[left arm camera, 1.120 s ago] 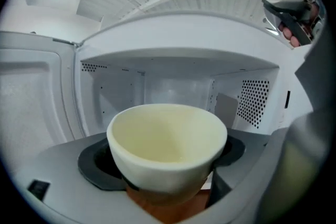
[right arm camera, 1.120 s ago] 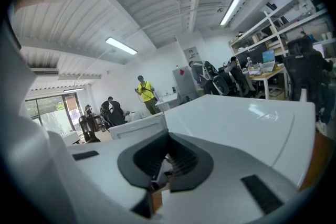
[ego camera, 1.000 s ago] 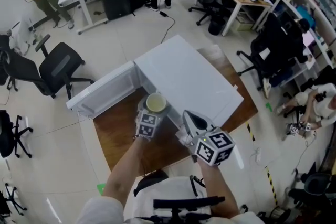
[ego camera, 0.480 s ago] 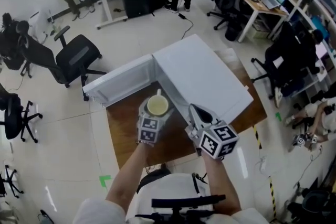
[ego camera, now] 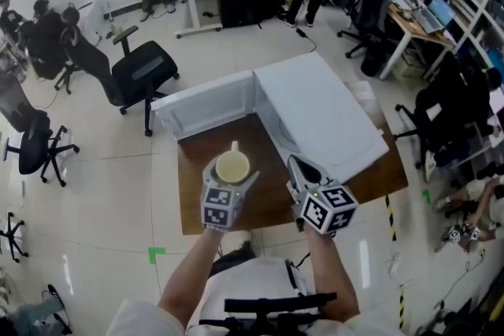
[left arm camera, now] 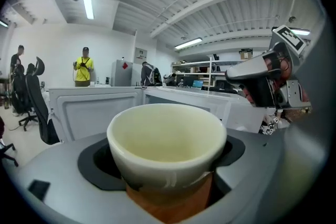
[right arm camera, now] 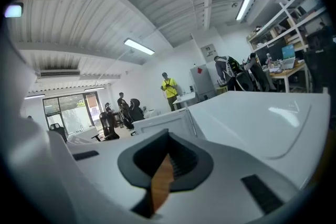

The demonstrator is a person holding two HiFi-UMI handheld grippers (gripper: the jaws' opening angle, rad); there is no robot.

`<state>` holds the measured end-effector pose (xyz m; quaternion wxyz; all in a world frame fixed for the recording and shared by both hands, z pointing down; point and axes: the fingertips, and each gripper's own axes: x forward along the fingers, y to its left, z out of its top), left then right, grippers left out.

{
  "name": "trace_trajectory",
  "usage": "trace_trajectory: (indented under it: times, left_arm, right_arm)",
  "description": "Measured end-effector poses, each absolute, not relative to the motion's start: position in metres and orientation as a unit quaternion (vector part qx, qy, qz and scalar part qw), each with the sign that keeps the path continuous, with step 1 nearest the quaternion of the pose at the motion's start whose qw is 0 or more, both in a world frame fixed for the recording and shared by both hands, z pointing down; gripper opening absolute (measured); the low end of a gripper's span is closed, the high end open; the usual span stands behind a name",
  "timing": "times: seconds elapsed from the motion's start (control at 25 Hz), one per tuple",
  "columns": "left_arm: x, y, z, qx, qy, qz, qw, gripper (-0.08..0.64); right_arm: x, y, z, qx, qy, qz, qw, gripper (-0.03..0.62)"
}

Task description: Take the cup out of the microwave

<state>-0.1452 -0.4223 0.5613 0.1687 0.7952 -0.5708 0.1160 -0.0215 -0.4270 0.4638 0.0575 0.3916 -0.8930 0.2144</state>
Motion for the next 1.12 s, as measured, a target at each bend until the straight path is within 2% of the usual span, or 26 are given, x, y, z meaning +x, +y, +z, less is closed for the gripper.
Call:
trace_trajectory:
  times: [0.72, 1.12]
  left_arm:
    - [-0.124, -0.254, 0.51, 0.749, -0.633, 0.099, 0.167, 0.463]
    - [-0.104, -0.223, 0.504, 0.748, -0.634, 0.097, 0.168, 0.463]
  right_arm:
    - [-0.002, -0.304, 0.486, 0.314, -0.921, 0.217, 0.077, 0.003]
    - [0.025, -0.276, 0.485, 0.327, -0.917, 0.217, 0.066, 0.003]
